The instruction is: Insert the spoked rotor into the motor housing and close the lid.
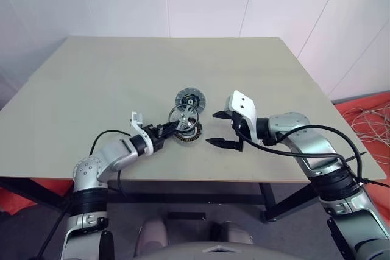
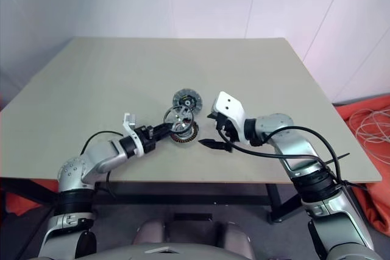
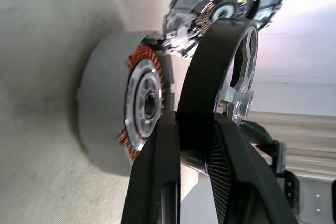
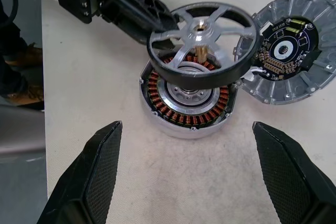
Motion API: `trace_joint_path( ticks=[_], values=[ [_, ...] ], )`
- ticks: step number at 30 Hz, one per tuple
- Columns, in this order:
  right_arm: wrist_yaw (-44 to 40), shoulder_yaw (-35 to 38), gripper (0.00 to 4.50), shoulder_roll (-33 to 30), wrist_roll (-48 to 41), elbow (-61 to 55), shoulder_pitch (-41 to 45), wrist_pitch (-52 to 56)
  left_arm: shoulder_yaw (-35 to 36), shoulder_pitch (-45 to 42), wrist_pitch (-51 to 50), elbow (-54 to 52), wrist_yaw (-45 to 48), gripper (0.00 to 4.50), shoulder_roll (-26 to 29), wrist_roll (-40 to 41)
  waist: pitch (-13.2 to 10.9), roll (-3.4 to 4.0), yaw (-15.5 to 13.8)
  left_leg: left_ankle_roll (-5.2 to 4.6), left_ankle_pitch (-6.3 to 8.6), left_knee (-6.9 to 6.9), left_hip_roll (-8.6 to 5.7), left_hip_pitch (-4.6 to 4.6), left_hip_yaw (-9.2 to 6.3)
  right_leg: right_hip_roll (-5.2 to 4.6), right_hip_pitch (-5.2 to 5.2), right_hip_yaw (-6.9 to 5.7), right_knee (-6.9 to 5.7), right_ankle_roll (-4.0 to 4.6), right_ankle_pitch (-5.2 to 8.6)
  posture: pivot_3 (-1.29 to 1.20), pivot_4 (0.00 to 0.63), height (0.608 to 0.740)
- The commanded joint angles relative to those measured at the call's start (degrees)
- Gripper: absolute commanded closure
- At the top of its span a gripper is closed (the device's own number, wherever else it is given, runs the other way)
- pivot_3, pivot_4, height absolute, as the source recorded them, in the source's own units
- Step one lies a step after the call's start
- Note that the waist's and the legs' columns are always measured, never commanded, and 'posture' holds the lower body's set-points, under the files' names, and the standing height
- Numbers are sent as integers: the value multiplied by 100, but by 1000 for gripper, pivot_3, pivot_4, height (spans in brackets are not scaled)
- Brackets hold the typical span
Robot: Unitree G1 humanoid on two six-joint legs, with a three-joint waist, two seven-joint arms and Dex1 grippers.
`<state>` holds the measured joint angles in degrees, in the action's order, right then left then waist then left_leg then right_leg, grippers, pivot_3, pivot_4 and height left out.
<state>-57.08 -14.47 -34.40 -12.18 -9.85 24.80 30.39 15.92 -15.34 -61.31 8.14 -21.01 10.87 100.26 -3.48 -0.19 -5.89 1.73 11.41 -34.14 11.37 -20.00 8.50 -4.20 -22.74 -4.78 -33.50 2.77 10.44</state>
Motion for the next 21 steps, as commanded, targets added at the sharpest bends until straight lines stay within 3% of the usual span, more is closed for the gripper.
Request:
trace_joint_path(
  ticks=[1,21],
  values=[
    [29,141,0,-41,-75,-263,38,-54,-79,-10,48,-159,-129,4111,-11,196,0,0,0,0,0,-1,0,0,0,0,0,0,0,0,0,0,0,740],
    [7,119,0,-25,-71,-223,68,-69,-249,43,326,-220,-452,4111,-90,401,0,0,-2,1,-1,-5,-1,-1,0,0,1,0,0,-7,-1,0,0,740]
  ],
)
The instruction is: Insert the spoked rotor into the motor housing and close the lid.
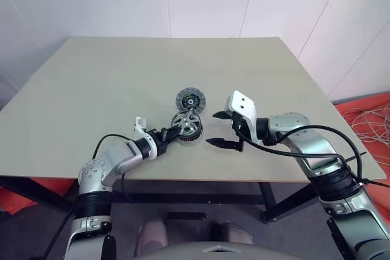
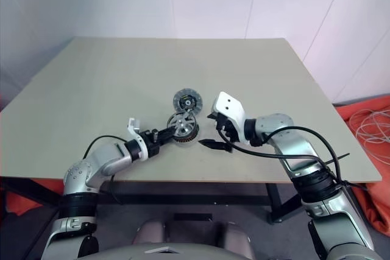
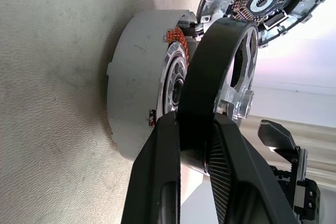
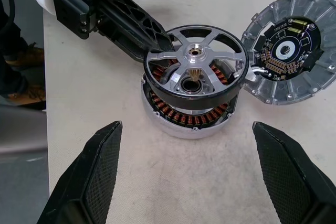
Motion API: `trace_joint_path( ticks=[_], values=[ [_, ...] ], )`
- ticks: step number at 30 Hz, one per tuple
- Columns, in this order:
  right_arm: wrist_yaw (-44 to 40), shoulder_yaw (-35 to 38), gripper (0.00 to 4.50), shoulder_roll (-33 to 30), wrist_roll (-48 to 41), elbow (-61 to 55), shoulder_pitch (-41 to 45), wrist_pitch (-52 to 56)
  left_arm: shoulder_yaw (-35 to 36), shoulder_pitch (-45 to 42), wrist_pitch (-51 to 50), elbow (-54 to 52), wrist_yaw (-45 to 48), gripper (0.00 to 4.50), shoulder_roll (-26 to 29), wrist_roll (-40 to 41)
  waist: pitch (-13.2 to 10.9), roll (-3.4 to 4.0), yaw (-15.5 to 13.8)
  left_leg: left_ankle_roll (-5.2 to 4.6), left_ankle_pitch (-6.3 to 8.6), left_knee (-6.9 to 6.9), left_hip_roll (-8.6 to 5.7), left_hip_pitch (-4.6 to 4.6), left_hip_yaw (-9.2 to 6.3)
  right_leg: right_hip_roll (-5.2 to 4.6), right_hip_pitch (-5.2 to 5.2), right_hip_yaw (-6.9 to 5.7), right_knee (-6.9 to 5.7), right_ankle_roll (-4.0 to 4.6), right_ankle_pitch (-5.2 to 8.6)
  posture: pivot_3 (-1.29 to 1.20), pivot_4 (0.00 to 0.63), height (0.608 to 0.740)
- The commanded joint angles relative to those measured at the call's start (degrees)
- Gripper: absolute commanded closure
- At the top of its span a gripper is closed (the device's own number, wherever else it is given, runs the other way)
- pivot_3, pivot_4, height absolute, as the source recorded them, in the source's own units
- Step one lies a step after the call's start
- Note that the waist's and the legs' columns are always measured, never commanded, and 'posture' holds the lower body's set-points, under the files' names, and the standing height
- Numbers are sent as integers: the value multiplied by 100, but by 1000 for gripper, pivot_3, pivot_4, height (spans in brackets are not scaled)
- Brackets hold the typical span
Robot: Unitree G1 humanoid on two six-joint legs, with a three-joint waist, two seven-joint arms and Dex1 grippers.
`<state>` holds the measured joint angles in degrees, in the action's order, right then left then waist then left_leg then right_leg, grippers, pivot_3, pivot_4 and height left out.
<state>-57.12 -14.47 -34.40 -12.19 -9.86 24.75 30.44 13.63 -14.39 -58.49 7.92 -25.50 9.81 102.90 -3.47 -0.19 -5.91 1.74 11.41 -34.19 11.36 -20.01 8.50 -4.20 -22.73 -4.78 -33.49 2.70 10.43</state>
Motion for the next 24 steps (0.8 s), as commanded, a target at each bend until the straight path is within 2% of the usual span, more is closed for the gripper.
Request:
trace_joint_path(
  ticks=[1,10,12,17,18,23,24],
  values=[
    [10,118,0,-22,-67,-207,83,-80,-26,-60,33,-196,20,4111,30,135,0,0,1,0,0,0,0,0,0,0,0,0,0,0,0,0,0,740],
    [40,110,0,-3,-45,-207,80,-112,-65,-43,81,-288,25,4111,69,94,0,0,1,0,0,-1,0,0,0,0,0,0,0,-2,0,0,0,740],
    [44,105,0,0,-44,-215,67,-117,-69,-30,96,-316,15,3344,66,112,0,0,1,0,0,-1,0,-1,0,0,0,0,0,-2,0,0,0,740],
    [53,86,0,25,-31,-193,86,-134,-121,41,115,-401,-60,1835,62,168,1,0,1,0,0,-1,0,1,0,0,3,0,0,-2,0,0,0,740],
    [56,87,0,28,-30,-191,89,-137,-130,49,128,-413,-79,1403,65,188,1,-1,2,0,0,-1,0,2,0,0,5,0,0,-2,0,0,0,740],
    [58,91,0,20,-27,-187,78,-146,-221,114,198,-650,-284,35,104,509,2,0,3,0,0,-2,0,5,0,0,10,0,0,-3,0,0,0,740],
    [60,95,0,18,-29,-191,75,-142,-277,173,223,-774,-417,35,136,688,2,-1,4,0,0,-3,0,5,0,0,11,0,0,-3,0,0,0,740]
  ],
)
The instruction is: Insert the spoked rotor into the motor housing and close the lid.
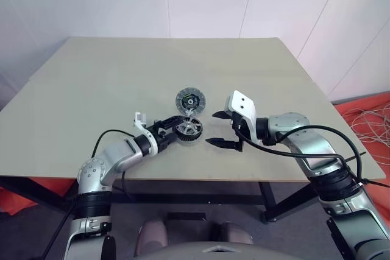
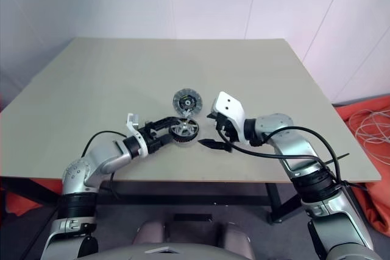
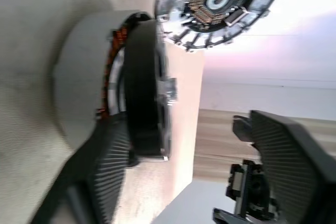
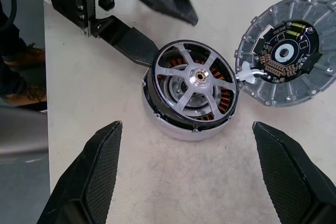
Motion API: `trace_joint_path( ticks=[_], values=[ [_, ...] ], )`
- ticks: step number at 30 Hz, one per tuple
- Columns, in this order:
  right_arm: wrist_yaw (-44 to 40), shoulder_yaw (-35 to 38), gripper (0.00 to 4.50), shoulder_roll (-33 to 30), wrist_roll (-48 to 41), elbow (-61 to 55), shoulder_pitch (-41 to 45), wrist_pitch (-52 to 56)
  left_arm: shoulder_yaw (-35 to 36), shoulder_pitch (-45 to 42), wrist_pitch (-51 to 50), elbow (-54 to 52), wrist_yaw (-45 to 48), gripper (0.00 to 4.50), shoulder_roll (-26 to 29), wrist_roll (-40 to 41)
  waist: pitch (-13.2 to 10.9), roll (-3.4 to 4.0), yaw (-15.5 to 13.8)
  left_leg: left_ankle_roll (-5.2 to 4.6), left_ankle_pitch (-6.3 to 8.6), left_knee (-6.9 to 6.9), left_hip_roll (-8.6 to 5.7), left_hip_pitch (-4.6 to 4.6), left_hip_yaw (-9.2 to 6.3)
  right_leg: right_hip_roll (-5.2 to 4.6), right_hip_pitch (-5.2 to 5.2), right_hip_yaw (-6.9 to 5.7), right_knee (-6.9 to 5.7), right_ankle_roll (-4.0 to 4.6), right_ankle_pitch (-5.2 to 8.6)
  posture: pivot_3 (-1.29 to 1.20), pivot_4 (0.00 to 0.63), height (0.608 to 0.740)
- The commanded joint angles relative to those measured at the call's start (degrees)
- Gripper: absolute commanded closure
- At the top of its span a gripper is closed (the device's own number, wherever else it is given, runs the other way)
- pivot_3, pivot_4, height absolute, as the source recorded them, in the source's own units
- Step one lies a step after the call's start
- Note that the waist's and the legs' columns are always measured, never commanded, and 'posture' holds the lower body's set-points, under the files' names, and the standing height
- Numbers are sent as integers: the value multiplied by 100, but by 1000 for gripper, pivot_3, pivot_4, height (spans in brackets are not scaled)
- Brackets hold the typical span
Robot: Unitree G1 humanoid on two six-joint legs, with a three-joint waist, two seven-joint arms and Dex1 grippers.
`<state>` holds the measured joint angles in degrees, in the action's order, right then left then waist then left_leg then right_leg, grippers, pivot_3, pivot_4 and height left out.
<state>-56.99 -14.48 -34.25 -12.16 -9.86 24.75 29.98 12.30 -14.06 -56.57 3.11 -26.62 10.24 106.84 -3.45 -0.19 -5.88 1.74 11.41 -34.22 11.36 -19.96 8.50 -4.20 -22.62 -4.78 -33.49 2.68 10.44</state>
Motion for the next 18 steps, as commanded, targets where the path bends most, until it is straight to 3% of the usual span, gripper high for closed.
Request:
trace_joint_path(
  ticks=[1,14,18],
  values=[
    [49,97,0,2,-34,-193,73,-94,-192,183,60,-383,-402,35,123,429,1,0,5,0,0,0,0,-1,0,0,1,0,0,0,0,0,0,740],
    [26,27,0,56,6,-87,157,-180,-264,368,-165,-1501,-722,35,375,616,0,-1,6,1,0,-6,0,-2,-1,1,-2,-1,-1,-3,0,0,0,740],
    [73,89,0,164,-28,-52,197,-152,-401,346,-525,-1668,-201,35,1119,616,1,-1,20,1,-1,-6,1,-1,-1,2,-3,-1,-3,-4,0,0,0,740]
  ],
)
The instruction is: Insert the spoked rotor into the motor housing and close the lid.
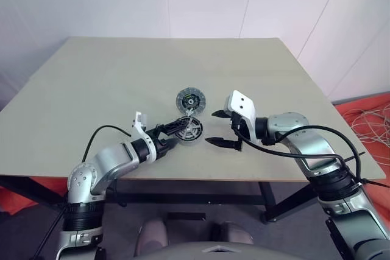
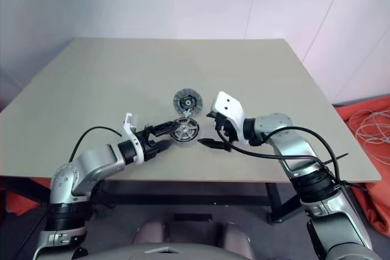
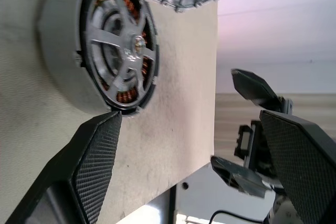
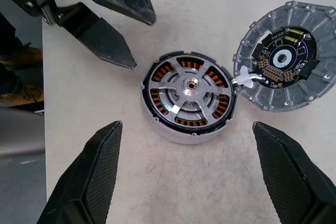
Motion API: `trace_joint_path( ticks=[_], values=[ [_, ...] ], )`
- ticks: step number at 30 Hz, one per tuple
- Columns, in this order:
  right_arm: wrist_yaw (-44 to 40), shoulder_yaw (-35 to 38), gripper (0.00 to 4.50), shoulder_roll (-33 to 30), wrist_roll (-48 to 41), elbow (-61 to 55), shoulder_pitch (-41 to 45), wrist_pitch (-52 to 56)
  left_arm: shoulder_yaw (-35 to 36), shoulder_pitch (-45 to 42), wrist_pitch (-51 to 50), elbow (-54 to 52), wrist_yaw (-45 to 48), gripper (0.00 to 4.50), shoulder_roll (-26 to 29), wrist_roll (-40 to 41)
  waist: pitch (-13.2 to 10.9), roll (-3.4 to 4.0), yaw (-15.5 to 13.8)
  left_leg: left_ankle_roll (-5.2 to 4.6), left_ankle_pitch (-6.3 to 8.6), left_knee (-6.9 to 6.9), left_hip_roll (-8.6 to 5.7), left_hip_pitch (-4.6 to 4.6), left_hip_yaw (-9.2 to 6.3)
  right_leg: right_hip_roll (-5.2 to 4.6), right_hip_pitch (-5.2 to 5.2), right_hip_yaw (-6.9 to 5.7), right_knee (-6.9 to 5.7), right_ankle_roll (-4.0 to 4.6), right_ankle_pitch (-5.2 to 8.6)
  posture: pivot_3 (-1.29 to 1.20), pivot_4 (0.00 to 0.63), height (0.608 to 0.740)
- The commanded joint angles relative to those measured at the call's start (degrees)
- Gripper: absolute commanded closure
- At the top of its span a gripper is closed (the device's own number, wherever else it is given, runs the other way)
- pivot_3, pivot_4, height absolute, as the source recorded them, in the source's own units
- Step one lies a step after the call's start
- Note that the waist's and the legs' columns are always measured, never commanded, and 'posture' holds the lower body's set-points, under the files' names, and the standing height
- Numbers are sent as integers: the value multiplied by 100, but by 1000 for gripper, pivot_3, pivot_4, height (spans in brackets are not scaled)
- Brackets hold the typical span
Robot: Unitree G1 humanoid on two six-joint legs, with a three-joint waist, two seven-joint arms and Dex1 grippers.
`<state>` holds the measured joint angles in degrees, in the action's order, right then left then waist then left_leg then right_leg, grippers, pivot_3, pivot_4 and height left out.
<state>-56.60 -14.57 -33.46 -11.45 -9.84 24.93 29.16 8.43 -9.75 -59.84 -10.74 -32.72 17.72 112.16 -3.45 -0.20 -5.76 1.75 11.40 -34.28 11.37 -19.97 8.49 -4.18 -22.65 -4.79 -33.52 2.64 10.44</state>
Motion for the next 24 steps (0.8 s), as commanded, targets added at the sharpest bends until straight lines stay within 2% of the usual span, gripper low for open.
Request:
trace_joint_path(
  ticks=[1,2,3,6,9,11,14,15,17,24],
  values=[
    [89,126,0,151,-125,-43,199,-31,20,-168,-245,-298,608,35,666,84,0,0,15,0,0,0,-1,0,0,0,-1,0,-1,0,0,0,0,740],
    [153,152,0,226,-151,-30,219,25,100,-258,-241,-311,863,35,896,-14,0,0,25,1,0,1,0,1,0,1,-3,0,-3,0,0,0,0,740],
    [256,180,0,345,-168,14,259,79,224,-369,-192,-326,1296,35,1152,-437,0,0,24,2,-1,1,-1,1,0,3,-7,0,-7,0,0,0,0,740],
    [558,232,573,727,-189,187,392,203,249,-497,453,-376,2975,0,1955,-2500,0,0,41,6,-4,1,2,5,-1,2,-9,2,-15,1,0,0,0,740],
    [799,215,1534,1042,-160,304,488,274,-123,-490,1378,180,3957,0,2646,-4487,-2,4,61,8,-5,2,8,12,-2,2,-7,8,-15,1,0,0,0,740],
    [989,101,2280,1212,-10,443,538,190,-343,-554,2403,715,4479,0,2872,-5859,-2,9,56,8,-5,4,1,16,0,0,-5,17,-13,1,0,0,0,740],
    [1305,-15,3378,1525,175,718,592,66,-548,-681,3708,1438,5046,0,2989,-7367,-2,6,43,7,-4,6,1,13,-3,-1,-3,18,-10,1,0,0,0,740],
    [1371,-37,3724,1627,210,809,613,21,-549,-713,4019,1599,5227,0,2944,-7644,-1,6,43,7,-4,7,2,11,-4,-1,-4,18,-11,1,0,0,0,740],
    [1533,12,4480,1879,217,1055,647,-117,-531,-757,4001,1812,5418,0,2864,-7889,-2,6,43,7,-4,10,2,11,-5,-2,-5,18,-13,3,-1,0,0,740],
    [1565,-139,4480,2088,491,1867,683,-777,-248,-783,3891,1879,5585,0,2297,-8243,-5,12,57,9,-3,14,-1,20,0,-8,-9,28,-38,19,-8,0,0,740]
  ],
)
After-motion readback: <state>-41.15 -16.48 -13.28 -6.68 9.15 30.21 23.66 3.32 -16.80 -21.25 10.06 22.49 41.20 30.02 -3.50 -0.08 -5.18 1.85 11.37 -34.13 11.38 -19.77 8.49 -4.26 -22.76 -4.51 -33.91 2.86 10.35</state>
